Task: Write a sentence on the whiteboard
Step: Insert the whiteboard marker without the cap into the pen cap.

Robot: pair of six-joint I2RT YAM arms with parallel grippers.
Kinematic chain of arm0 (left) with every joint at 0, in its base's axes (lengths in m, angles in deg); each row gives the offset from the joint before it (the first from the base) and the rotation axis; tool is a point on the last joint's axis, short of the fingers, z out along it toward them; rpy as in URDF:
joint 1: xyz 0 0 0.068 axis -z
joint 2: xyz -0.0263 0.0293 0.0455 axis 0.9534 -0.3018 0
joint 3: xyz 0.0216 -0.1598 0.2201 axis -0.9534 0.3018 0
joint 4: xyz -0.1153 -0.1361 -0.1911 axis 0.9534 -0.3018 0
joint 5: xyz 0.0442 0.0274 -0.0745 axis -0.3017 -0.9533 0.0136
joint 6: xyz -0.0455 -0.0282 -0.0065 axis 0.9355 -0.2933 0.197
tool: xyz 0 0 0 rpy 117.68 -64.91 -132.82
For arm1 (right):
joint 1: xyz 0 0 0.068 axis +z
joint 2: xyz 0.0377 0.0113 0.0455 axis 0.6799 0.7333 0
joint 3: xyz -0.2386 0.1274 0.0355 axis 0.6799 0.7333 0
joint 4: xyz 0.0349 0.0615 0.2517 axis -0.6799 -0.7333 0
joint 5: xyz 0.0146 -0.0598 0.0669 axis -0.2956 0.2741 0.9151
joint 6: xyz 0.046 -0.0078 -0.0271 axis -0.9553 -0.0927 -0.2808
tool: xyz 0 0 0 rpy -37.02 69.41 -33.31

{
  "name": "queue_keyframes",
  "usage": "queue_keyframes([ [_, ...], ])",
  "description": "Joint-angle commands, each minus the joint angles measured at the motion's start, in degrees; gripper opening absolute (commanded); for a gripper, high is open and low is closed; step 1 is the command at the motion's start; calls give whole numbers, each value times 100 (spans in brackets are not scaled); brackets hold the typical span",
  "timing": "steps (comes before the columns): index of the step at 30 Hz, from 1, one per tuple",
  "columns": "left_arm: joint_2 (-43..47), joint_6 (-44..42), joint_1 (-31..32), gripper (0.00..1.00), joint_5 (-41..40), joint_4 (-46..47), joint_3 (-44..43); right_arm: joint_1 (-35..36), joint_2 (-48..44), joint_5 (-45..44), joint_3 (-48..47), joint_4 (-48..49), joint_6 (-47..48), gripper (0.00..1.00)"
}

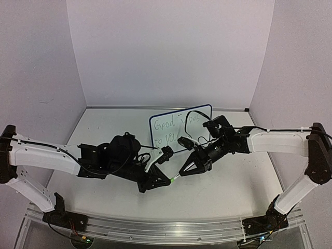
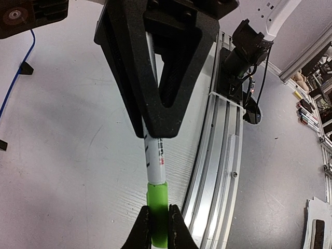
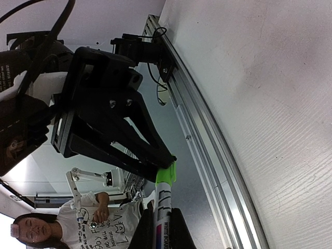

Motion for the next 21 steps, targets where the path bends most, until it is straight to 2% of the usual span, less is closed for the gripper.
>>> queue_keyframes([
  [1, -2, -301, -14, 0, -42, 878, -670, 409, -257, 507, -195, 664, 150, 0],
  [3, 137, -421, -14, 1, -121, 284, -686, 407, -271, 473, -180, 651, 158, 0],
  [6, 431, -533, -10, 9, -245, -550, -659, 410, -281, 453, -205, 623, 192, 0],
  [13, 1006, -511, -6, 48, -403, -1687, -672, 398, -193, 339, -272, 607, 303, 0],
  [21, 832, -351, -6, 78, -169, -2060, -772, 401, -145, 265, -432, 607, 284, 0],
])
